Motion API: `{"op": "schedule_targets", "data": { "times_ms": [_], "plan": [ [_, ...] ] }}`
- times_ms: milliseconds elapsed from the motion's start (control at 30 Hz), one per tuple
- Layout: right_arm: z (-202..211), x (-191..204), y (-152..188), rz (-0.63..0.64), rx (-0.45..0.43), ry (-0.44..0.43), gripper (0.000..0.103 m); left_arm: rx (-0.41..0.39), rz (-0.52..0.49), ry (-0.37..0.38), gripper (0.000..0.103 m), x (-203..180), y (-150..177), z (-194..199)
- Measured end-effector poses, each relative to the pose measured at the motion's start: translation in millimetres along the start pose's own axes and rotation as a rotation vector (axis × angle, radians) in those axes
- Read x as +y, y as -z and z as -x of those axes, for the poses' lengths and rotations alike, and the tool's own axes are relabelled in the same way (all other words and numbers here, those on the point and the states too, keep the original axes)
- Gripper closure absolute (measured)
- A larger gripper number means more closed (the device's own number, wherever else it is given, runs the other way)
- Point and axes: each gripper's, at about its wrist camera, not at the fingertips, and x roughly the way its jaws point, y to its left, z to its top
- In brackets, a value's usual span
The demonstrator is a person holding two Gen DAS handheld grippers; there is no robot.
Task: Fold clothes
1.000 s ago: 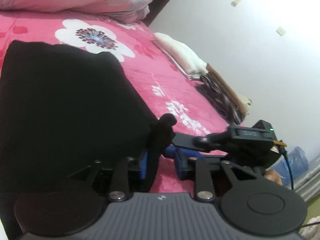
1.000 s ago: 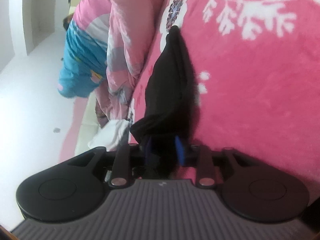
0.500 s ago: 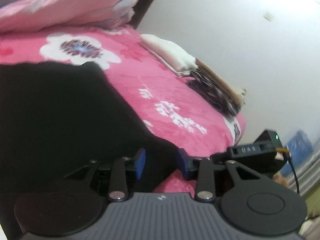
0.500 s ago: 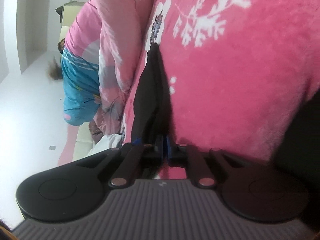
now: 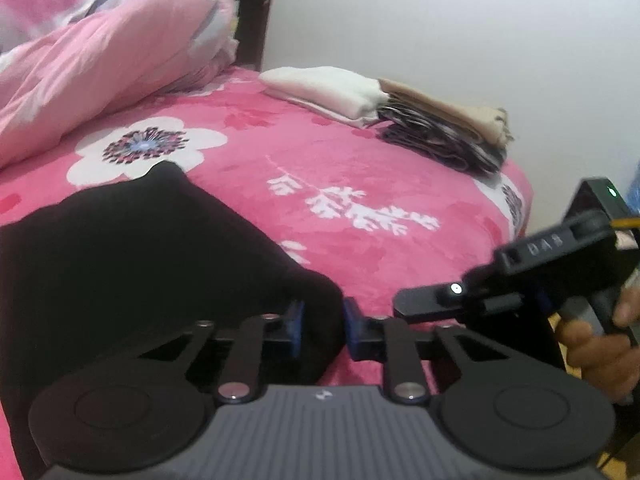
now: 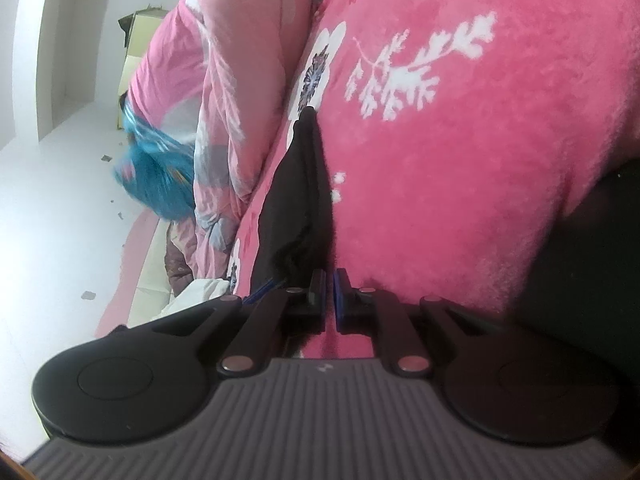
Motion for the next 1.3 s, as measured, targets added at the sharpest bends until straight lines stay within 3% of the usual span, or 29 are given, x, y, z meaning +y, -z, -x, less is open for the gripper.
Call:
{"op": "schedule_targets", "data": {
  "times_ms": [167, 267, 433, 700, 767, 800, 933, 1000, 1067, 1167, 1300],
  "plan": [
    [-6, 5, 3, 0.007, 0.0, -0.003, 0.097, -0.024, 0.191, 0.085, 0.09, 30, 0, 9],
    [-11, 4, 3, -0.014, 0.008, -0.02, 0.088, -0.032, 0.332, 0.156, 0.09, 52, 4, 13],
    [-22, 9, 2, -0.02, 0.022, -0.025, 0.076, -0.02, 0.474, 0.22, 0.085, 76, 12, 11],
    [-38, 19, 5, 0.042, 0.031, 0.019, 0.076, -0.051, 0.48, 0.225, 0.091, 80, 16, 15],
    [-42, 24, 6, 0.082, 0.022, 0.035, 0.097, -0.053, 0.485, 0.24, 0.092, 81, 16, 15],
    [-44, 26, 7, 0.102, 0.017, 0.044, 0.102, -0.05, 0.484, 0.248, 0.092, 81, 16, 15],
    [-33, 33, 9, 0.143, -0.025, -0.002, 0.102, -0.029, 0.452, 0.288, 0.092, 74, 13, 10],
    [-32, 27, 10, 0.125, -0.023, 0.019, 0.102, -0.016, 0.418, 0.291, 0.092, 67, 12, 6],
    [-31, 20, 10, 0.092, -0.016, 0.033, 0.102, -0.001, 0.388, 0.285, 0.09, 62, 13, 4],
    [-29, 9, 11, 0.047, -0.006, 0.055, 0.102, -0.008, 0.363, 0.281, 0.073, 59, 18, 16],
    [-12, 19, 8, 0.095, -0.034, 0.097, 0.1, -0.048, 0.311, 0.235, 0.066, 61, 30, 53]
  ]
}}
